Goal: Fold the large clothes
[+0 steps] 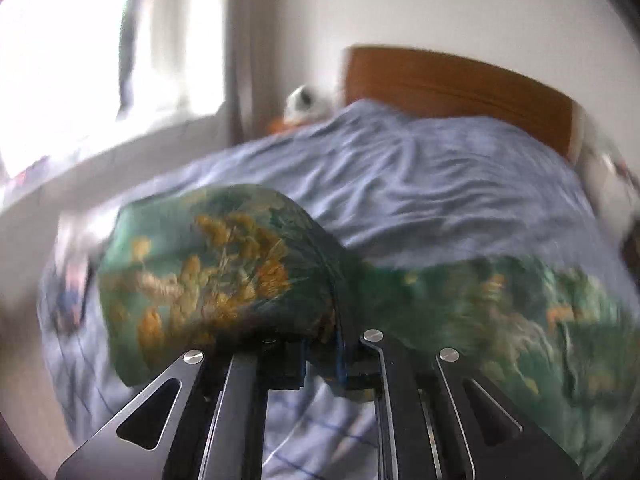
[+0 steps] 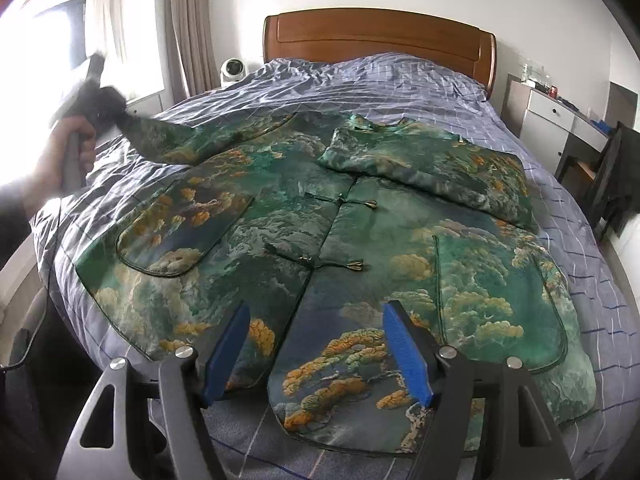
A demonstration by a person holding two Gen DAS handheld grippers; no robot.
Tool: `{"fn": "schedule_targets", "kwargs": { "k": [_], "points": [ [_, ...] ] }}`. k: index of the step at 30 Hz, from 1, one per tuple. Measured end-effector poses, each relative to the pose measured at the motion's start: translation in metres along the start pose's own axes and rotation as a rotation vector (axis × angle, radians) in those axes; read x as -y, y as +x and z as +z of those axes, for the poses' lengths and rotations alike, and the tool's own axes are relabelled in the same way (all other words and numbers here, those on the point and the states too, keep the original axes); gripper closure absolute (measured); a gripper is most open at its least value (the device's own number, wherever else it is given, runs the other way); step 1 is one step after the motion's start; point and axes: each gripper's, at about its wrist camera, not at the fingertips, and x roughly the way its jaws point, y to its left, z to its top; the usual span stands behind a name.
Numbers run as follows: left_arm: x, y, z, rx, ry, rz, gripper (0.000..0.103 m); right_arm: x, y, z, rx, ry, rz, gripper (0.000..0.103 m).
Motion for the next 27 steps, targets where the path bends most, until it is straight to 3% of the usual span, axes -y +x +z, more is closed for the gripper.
{"fn": "schedule_targets", "kwargs": {
  "k": [5,8,10,11,12,14,16,18,22,27],
  "points": [
    [0.093,-0.048,-0.018,0.158,0.396,-0.077,0.093,0.007,-0.004,0.0,0.009,0.031,-0.008,0.032],
    [0.135,-0.058,-0.044,0.163,0.558,-0.16,0.091,0.01,-0.005,0.0,0.011,0.045,-0.014,0.032],
    [0.158,-0.057,-0.064,0.116,0.641,-0.214,0.081,0.012,-0.006,0.0,0.011,0.049,-0.02,0.032],
    [0.168,-0.059,-0.071,0.088,0.669,-0.243,0.062,0.013,-0.007,-0.001,0.012,0.049,-0.025,0.032],
    [0.179,-0.059,-0.084,0.032,0.709,-0.296,0.034,0.014,-0.008,-0.002,0.014,0.05,-0.029,0.032],
    [0.19,-0.064,-0.113,-0.067,0.766,-0.414,0.018,0.017,-0.01,-0.003,0.012,0.055,-0.033,0.032],
    [0.189,-0.069,-0.135,-0.135,0.802,-0.476,0.018,0.022,-0.009,-0.003,0.005,0.068,-0.036,0.032],
    [0.183,-0.073,-0.148,-0.168,0.808,-0.49,0.018,0.029,-0.011,0.0,0.004,0.09,-0.027,0.032],
    [0.151,-0.077,-0.15,-0.225,0.703,-0.51,0.018,0.047,-0.009,0.021,0.015,0.122,0.032,0.032],
    [0.118,-0.082,-0.141,-0.245,0.529,-0.492,0.018,0.093,0.042,0.091,-0.019,0.334,0.274,0.032]
  ]
}}
